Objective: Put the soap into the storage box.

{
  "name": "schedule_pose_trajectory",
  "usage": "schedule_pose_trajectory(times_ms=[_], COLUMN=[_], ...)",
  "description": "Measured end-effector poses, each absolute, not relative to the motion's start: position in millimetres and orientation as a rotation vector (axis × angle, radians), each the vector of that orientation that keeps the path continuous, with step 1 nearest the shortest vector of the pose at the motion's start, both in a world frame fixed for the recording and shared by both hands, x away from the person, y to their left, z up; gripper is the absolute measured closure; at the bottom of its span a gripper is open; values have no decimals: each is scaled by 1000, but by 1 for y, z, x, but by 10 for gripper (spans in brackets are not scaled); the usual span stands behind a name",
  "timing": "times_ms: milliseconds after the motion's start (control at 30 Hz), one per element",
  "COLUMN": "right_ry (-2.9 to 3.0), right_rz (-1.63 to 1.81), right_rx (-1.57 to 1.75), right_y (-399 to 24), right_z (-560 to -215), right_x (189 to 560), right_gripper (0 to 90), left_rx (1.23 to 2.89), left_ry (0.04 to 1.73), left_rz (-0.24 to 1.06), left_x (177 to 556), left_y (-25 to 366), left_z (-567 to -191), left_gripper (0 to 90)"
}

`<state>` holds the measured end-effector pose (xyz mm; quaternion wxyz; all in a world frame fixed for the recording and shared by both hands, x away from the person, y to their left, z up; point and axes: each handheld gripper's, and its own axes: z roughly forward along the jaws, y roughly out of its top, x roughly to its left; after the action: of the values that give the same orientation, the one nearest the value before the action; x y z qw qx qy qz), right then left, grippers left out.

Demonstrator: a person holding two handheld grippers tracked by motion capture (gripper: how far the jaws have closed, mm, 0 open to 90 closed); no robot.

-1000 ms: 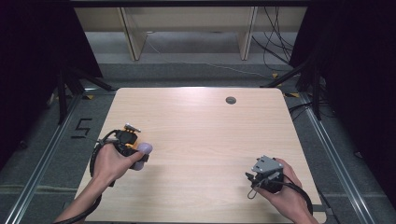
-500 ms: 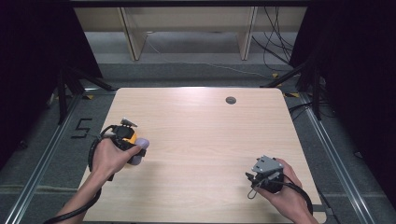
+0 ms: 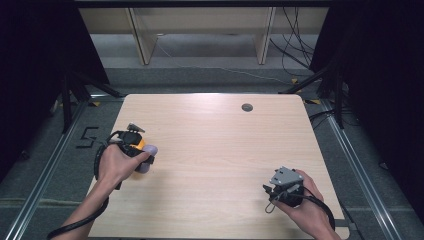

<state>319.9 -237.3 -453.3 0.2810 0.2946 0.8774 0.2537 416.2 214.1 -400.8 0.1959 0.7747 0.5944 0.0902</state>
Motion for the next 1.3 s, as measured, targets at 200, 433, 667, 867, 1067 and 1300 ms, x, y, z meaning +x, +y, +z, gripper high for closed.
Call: schedule_pose_trajectory(times_ms=[200, 433, 667, 867, 1067, 1300], right_ry=[2350, 2351, 2353, 2347, 2343, 2343], right_rz=[678, 678, 679, 680, 684, 683], right_rx=[789, 787, 781, 780, 786, 786], right_y=[-237, -237, -238, -238, -237, -237], right_z=[-453, -453, -453, -453, -453, -454], right_x=[320, 320, 320, 320, 320, 320], right_gripper=[370, 370, 370, 369, 369, 369], left_rx=[2148, 2129, 2118, 2120, 2110, 2103], left_ry=[1703, 1728, 1744, 1760, 1771, 1784], left_rz=[245, 238, 250, 257, 272, 286], left_x=[425, 431, 435, 439, 442, 445], left_y=[219, 224, 227, 231, 233, 236], left_z=[-402, -404, -402, -401, -402, -403], left_gripper=[488, 488, 488, 488, 488, 488])
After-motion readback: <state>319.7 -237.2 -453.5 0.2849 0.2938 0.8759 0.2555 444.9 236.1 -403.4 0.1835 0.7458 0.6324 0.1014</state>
